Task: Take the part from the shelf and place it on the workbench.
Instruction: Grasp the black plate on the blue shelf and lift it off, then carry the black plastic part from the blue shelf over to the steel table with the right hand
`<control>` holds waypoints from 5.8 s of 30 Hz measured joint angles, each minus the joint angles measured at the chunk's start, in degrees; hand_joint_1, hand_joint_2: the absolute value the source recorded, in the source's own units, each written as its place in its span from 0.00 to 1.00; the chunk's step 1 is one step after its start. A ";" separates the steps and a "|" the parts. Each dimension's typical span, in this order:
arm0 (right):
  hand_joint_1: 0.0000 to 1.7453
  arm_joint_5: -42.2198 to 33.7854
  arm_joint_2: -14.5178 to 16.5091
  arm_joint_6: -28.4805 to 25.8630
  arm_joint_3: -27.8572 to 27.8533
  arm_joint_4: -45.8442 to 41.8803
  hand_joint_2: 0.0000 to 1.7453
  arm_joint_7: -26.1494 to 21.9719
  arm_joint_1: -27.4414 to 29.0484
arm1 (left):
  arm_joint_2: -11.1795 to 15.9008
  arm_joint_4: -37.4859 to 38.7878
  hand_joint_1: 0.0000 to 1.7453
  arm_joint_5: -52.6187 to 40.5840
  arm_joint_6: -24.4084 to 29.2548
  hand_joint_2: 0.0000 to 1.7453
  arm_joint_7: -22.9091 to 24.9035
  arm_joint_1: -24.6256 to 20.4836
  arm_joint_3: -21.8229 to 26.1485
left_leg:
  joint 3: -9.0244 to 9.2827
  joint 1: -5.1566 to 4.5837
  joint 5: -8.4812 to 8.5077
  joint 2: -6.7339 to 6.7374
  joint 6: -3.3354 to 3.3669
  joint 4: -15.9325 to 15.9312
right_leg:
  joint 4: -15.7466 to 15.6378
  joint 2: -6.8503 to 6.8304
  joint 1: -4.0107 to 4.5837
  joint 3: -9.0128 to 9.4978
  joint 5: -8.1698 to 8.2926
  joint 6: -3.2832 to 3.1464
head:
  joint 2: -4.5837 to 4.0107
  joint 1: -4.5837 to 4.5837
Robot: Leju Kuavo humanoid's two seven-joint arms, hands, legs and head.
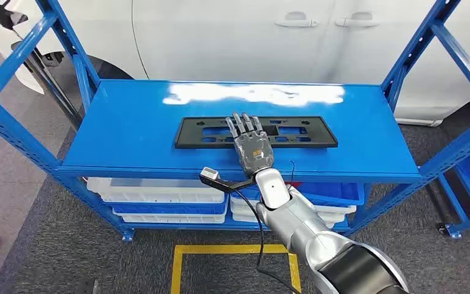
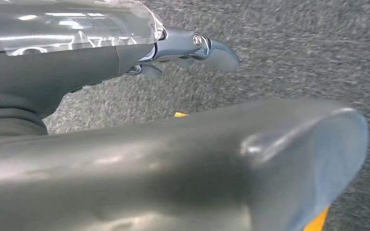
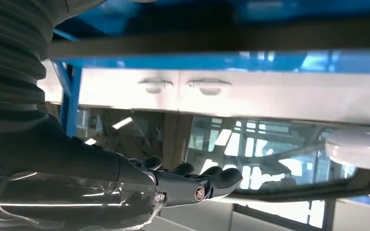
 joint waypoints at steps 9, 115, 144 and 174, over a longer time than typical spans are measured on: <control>0.00 -0.01 -0.13 0.03 0.17 0.50 1.00 -0.87 0.38 | -0.01 0.04 0.00 0.07 0.00 0.00 -0.35 0.21 0.00 | 3.29 -0.53 -3.10 -0.31 -0.08 0.10 | -2.05 -0.09 0.41 -5.48 6.73 -1.32 | 0.00 0.02; 1.00 -102.27 -8.43 58.82 -2.55 -86.67 1.00 -47.08 29.46 | 2.35 0.35 0.00 3.48 -2.60 1.00 -3.24 4.41 -0.95 | 0.82 0.12 -7.29 -0.14 -2.27 8.38 | -4.69 -0.42 0.14 -2.42 5.66 -2.61 | 0.01 0.10; 1.00 -106.15 -10.01 64.58 -4.18 -90.28 1.00 -49.15 32.68 | 3.02 0.36 0.00 3.56 -1.86 1.00 -2.46 4.49 0.28 | -3.26 -0.10 -8.71 0.19 -3.08 15.97 | -5.61 -0.62 -0.01 -1.63 5.53 -2.72 | 0.01 0.10; 1.00 -104.64 -8.61 65.79 -4.37 -89.19 1.00 -49.28 31.22 | 3.26 0.37 0.00 3.39 -1.92 1.00 -2.40 4.33 0.52 | -5.74 -0.15 -9.54 0.28 -3.18 16.72 | -6.65 -0.90 -0.11 0.15 5.10 -2.84 | 0.00 0.10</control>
